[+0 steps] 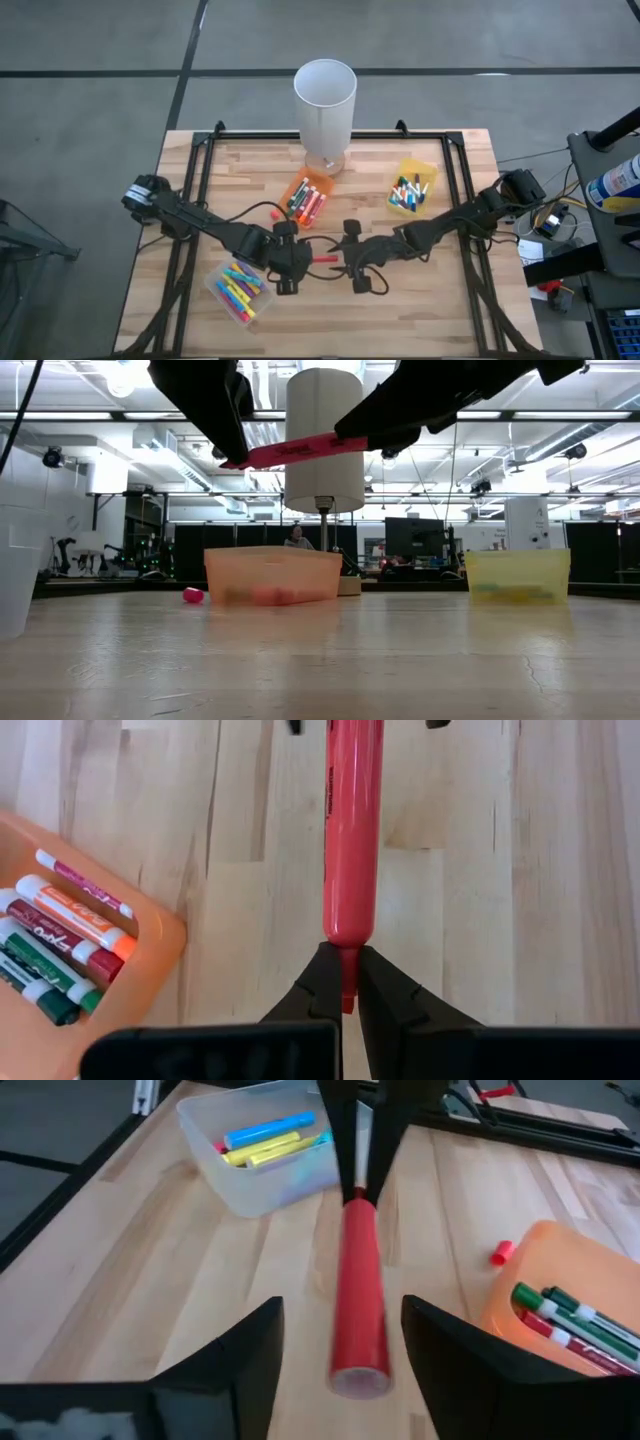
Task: Pick & Place Markers
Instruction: Put the dark pink highlighter pen into the white bin
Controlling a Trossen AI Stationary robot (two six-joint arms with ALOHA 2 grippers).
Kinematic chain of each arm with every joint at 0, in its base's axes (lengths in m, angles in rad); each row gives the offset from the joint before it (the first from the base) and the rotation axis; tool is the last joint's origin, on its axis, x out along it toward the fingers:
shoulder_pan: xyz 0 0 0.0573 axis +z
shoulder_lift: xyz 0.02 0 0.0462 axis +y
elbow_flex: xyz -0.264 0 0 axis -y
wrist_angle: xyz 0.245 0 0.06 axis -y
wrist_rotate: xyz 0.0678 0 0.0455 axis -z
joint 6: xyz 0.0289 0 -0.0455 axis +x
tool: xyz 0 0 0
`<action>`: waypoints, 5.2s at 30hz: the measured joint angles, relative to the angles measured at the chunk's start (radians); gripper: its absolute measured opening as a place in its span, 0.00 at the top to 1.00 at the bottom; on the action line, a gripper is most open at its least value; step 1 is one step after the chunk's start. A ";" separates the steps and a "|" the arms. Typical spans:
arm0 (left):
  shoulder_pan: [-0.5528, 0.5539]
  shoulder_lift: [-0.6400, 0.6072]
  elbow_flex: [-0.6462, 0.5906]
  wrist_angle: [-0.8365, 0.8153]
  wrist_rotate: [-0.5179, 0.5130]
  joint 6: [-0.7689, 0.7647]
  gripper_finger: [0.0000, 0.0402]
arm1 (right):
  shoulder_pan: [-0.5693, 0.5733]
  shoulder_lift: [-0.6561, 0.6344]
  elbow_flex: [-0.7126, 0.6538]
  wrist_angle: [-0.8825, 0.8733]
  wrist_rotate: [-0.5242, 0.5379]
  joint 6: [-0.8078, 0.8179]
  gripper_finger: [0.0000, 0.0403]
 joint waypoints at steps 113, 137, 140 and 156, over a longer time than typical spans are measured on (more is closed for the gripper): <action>0.314 -0.046 -0.415 0.157 0.196 0.198 0.98 | 0.076 -0.003 0.000 -0.157 0.001 0.138 0.84; 0.081 -0.051 -0.134 0.061 0.195 0.062 0.98 | 0.089 -0.063 0.000 -0.153 0.202 0.119 0.84; 0.082 -0.051 -0.136 0.052 0.185 0.059 0.98 | 0.093 -0.066 0.000 -0.159 0.202 0.120 0.84; 0.082 -0.051 -0.124 0.070 0.159 0.066 0.98 | 0.095 -0.069 0.000 -0.165 0.200 0.131 0.84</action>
